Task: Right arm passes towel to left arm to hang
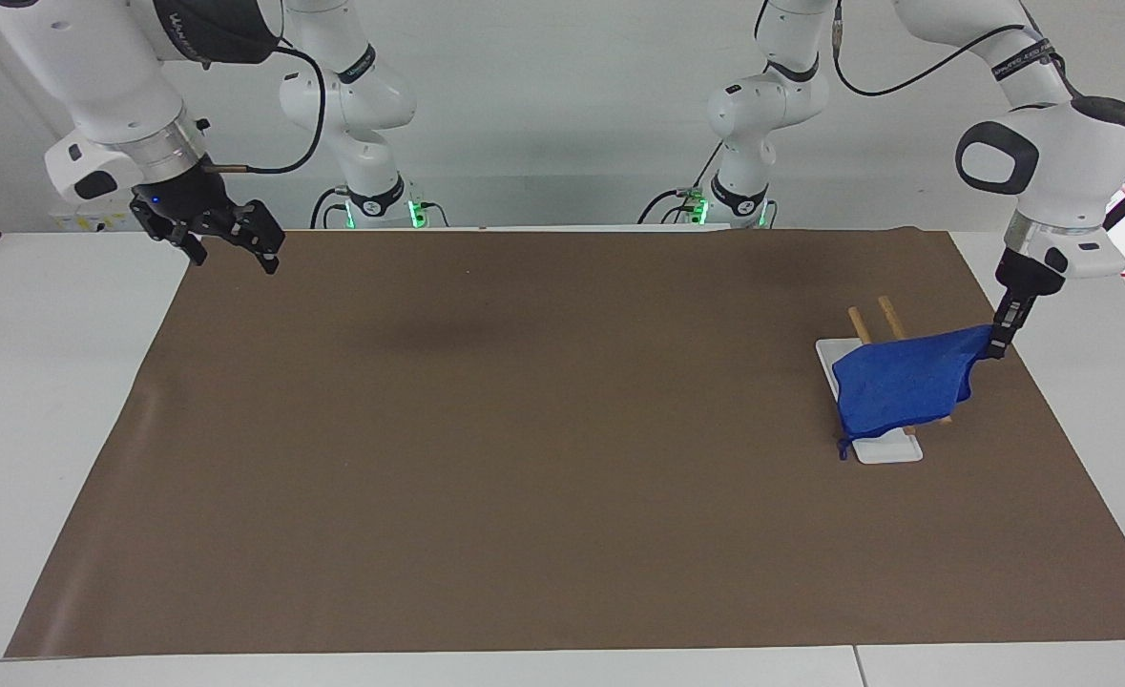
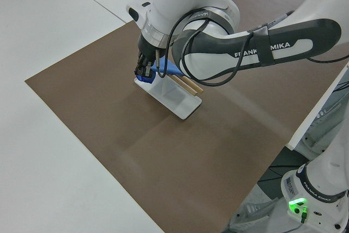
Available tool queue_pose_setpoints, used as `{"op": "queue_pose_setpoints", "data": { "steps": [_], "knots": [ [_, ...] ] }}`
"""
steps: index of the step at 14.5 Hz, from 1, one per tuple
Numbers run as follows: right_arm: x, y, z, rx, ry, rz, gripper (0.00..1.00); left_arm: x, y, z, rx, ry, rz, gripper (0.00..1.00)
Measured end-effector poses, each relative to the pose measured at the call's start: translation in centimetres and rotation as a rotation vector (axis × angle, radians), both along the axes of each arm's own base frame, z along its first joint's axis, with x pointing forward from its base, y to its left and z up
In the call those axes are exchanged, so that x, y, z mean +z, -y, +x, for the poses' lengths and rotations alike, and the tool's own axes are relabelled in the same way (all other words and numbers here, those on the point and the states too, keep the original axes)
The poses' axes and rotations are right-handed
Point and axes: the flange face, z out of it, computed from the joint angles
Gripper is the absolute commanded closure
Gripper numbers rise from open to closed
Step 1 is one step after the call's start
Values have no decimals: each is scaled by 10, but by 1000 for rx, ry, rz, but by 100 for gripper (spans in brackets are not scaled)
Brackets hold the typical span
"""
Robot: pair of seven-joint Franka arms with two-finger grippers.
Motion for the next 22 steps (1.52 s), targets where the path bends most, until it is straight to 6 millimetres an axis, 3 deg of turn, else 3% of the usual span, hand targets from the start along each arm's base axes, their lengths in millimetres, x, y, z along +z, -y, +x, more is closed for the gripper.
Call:
{"op": "queue_pose_setpoints", "data": {
  "steps": [4, 5, 6, 7, 9, 10, 13, 16, 19, 22],
  "knots": [
    [-10, -5, 6, 10, 53, -7, 0, -18, -20, -3, 34, 8, 5, 100],
    [-10, -5, 6, 13, 50, -14, 0, -20, -22, -3, 37, 12, 6, 75],
    [-10, -5, 5, 17, 50, -19, 0, -21, -23, -2, 36, 14, 8, 41],
    [-10, -6, 4, 20, 51, -22, 0, -21, -23, -2, 24, 14, 13, 26],
    [-8, -9, 3, 27, 53, -23, 0, -21, -26, -2, -13, 16, 31, 5],
    [-8, -11, 3, 29, 53, -23, 0, -20, -31, -4, -24, 16, 39, 0],
    [-8, -12, 2, 32, 53, -23, 0, -14, -41, -4, -41, 24, 55, 0],
    [-8, -12, 2, 33, 52, -23, 0, 5, -23, 18, -90, -9, 40, 0],
    [-9, -14, 2, 36, 50, -23, 0, 44, 31, 52, -200, -85, 10, 0],
    [-8, -14, 2, 37, 50, -23, 0, 54, 100, 62, -321, -144, -3, 0]
  ]
}}
